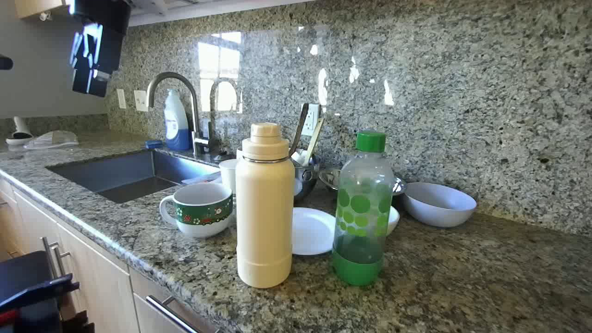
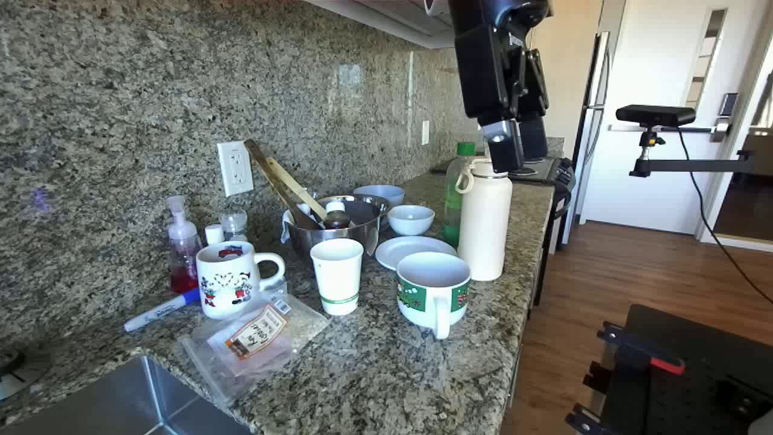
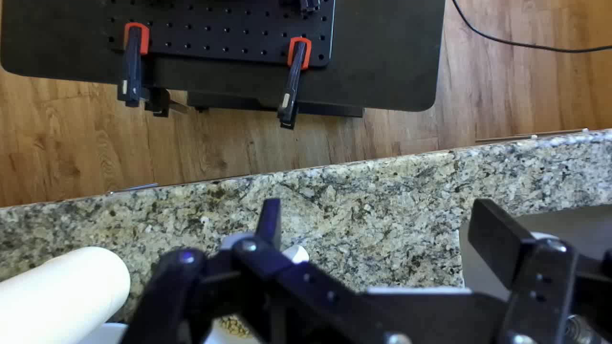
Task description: Pour the contents of the cup in the small white bowl
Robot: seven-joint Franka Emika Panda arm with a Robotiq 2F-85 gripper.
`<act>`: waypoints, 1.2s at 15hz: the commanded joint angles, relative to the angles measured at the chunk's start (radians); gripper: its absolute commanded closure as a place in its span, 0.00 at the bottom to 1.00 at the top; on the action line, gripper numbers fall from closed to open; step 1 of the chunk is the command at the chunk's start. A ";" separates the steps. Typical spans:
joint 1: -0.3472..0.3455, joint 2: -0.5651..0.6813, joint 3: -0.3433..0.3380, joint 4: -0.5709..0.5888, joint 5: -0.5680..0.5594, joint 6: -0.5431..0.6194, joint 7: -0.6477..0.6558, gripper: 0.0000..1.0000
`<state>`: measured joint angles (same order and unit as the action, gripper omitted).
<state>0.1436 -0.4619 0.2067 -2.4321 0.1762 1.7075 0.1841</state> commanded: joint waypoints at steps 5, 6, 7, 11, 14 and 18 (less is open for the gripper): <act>0.005 0.001 -0.005 0.002 -0.002 -0.003 0.002 0.00; 0.005 0.001 -0.005 0.002 -0.002 -0.003 0.002 0.00; 0.005 0.001 -0.005 0.002 -0.002 -0.003 0.002 0.00; -0.005 0.043 -0.009 0.000 -0.016 0.047 -0.012 0.00; -0.016 0.095 -0.011 -0.011 -0.036 0.158 -0.016 0.00; -0.021 0.183 -0.036 -0.012 -0.060 0.320 -0.030 0.00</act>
<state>0.1341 -0.3363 0.1851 -2.4473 0.1393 1.9444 0.1769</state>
